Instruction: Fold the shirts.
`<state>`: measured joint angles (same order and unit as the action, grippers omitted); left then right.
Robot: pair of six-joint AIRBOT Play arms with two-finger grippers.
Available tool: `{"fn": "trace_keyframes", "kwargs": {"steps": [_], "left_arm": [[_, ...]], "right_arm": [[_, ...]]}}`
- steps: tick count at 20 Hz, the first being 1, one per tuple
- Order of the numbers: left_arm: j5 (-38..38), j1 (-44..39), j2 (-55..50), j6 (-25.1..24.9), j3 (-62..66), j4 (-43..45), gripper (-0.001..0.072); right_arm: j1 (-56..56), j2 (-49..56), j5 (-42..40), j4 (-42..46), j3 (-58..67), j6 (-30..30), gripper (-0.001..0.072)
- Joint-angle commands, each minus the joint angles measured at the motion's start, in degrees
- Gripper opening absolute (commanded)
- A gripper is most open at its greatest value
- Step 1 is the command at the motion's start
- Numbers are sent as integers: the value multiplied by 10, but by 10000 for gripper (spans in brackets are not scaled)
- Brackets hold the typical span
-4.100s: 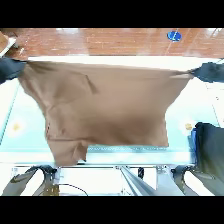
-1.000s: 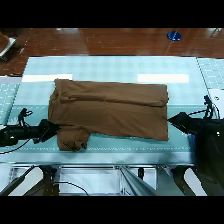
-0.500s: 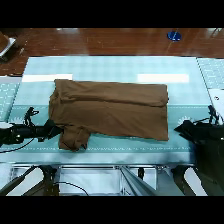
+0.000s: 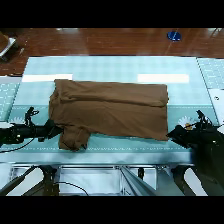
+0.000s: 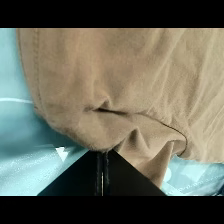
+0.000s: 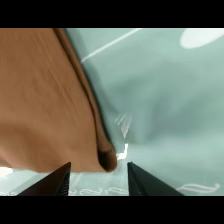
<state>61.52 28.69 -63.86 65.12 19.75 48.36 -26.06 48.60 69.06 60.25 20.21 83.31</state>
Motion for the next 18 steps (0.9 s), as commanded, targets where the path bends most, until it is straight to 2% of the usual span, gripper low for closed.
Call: {"fn": "trace_keyframes", "kwargs": {"steps": [1,5,6,8,11,13,15,18], "left_arm": [[-13,0,0,0,0,9,16],[-14,0,0,0,0,9,16],[-13,0,0,0,0,9,16],[-5,1,1,-5,10,9,16],[39,3,8,-8,71,-6,16],[60,-2,9,-21,128,-54,16],[35,-21,0,-14,179,-85,16],[-6,-79,-56,19,280,-86,16]], "right_arm": [[25,28,-16,-5,-2,8,413],[54,91,-68,-68,-2,-20,399],[64,103,-88,-90,0,-29,337],[77,116,-92,-119,19,-71,25],[77,115,-36,-99,96,-91,30],[77,119,-30,-85,158,-88,29],[77,149,-30,-90,217,-86,29],[77,224,-35,-106,301,-86,29]]}}
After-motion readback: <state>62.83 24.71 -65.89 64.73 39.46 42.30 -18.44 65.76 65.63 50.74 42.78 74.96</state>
